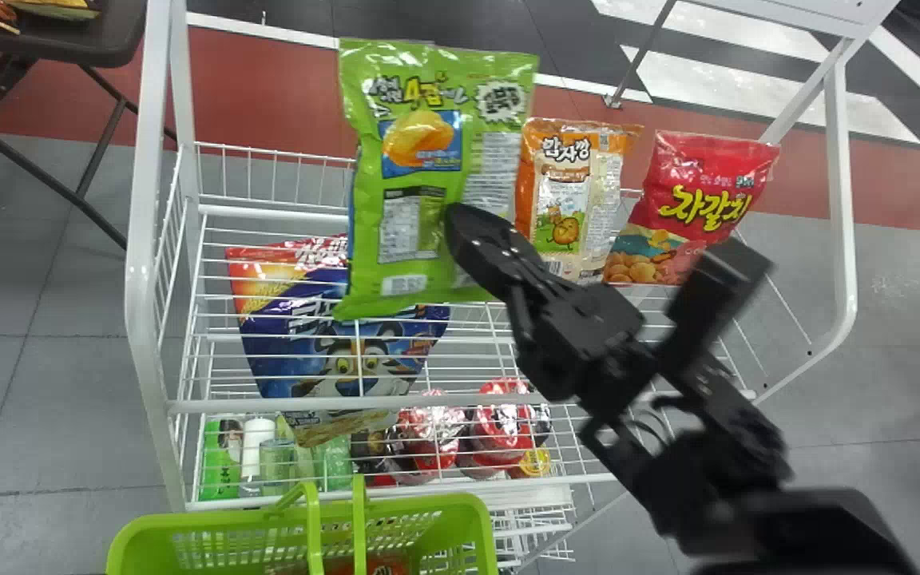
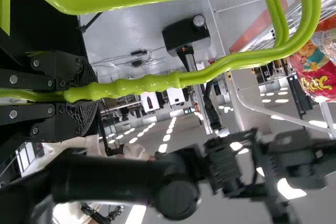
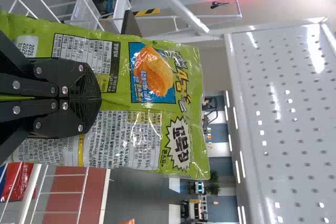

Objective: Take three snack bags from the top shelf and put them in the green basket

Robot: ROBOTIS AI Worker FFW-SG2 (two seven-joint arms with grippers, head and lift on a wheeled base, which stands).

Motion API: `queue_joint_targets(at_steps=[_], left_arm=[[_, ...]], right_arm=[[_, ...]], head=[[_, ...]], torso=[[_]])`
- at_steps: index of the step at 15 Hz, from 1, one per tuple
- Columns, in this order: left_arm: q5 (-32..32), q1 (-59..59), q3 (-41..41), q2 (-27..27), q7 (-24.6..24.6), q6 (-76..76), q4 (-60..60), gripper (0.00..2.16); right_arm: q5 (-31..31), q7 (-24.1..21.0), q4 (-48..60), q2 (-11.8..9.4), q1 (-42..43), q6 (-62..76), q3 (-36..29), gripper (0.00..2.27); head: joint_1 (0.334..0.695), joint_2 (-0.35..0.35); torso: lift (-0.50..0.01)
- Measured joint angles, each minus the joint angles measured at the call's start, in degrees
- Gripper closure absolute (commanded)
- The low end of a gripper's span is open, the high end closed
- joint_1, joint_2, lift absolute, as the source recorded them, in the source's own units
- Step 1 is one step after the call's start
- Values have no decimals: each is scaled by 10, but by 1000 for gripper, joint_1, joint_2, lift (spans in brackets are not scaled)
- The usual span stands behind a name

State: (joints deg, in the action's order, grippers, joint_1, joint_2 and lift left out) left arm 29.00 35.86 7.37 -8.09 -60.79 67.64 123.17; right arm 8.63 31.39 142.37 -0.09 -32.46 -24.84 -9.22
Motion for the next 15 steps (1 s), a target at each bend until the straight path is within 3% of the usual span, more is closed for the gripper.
queue_joint_targets(at_steps=[6, 10, 15], left_arm=[[1, 5, 2, 5, 10, -5, 1, 1362], [-2, -2, 12, 6, 23, -6, 0, 1362], [1, -12, 14, 6, 28, -5, -3, 1362]], right_arm=[[88, 46, 100, 0, -178, -25, -106, 2223], [96, 91, 112, 0, -199, -209, -164, 2223], [70, 115, 90, 0, -199, -378, -153, 2223]], head=[[695, -350], [695, -350], [695, -350]], torso=[[-44], [-44], [-44]])
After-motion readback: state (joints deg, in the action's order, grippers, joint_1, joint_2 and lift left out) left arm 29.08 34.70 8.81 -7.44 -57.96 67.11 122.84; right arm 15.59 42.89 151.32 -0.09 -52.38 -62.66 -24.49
